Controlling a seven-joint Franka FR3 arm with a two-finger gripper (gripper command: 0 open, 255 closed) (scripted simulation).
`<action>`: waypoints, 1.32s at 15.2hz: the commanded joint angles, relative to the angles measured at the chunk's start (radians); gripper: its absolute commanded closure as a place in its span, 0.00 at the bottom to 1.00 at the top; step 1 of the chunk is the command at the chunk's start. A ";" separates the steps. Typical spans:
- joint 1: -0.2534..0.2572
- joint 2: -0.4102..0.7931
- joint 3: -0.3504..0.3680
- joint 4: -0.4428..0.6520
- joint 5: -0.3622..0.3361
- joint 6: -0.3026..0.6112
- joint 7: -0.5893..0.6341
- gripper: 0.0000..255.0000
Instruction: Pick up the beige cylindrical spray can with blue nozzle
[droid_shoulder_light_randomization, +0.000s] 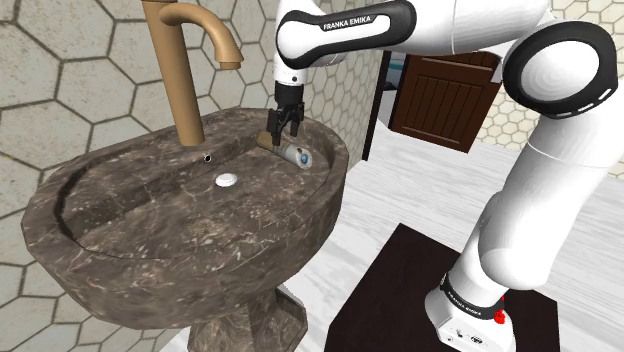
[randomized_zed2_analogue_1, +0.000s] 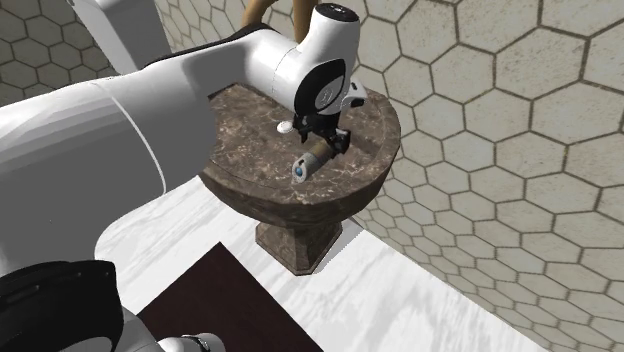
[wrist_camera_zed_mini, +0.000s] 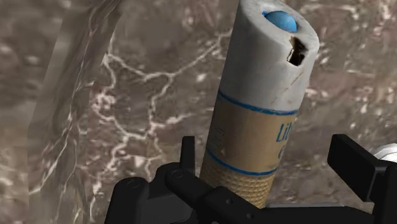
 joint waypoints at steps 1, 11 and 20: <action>0.000 0.006 0.000 -0.020 0.001 0.027 -0.002 0.00; 0.001 0.012 0.001 -0.062 0.002 0.073 -0.006 1.00; 0.000 0.006 0.000 -0.015 0.001 0.021 -0.002 1.00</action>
